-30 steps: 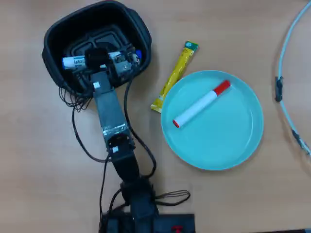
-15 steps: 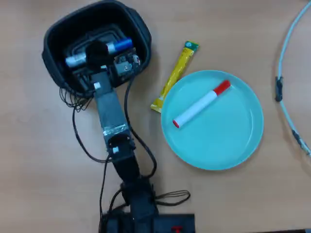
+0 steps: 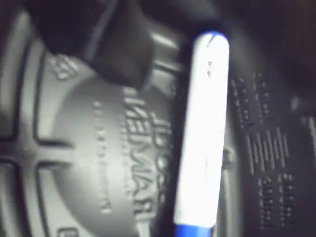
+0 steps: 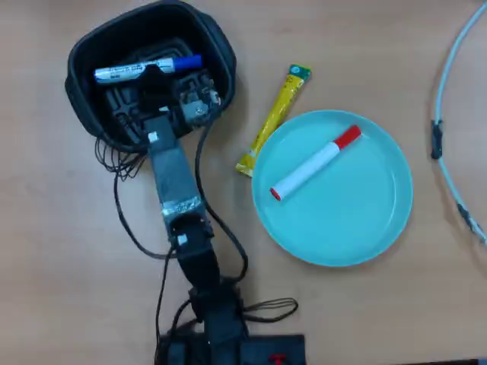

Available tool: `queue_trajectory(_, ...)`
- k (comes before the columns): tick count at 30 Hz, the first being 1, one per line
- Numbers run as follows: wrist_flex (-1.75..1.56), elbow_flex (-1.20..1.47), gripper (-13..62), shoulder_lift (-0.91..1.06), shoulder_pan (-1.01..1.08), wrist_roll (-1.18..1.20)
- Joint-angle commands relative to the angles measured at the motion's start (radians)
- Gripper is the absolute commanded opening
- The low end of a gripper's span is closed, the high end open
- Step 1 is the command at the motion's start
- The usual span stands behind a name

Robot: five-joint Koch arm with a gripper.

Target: Pick up the blue pen and put it in the black bowl

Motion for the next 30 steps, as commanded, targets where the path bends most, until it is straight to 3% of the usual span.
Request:
queue_trajectory(1,0.091,-0.052,30.6,0.138,0.0,0.008)
queue_trajectory(10,0.307,0.137,31.4,0.336,0.005,-0.005)
queue_trajectory(17,-0.014,0.63,31.4,0.661,0.017,-0.026)
queue_trajectory(25,-0.129,1.039,31.3,0.997,0.098,-0.055)
queue_trajectory(30,-0.267,1.25,31.0,1.1,0.094,-0.176)
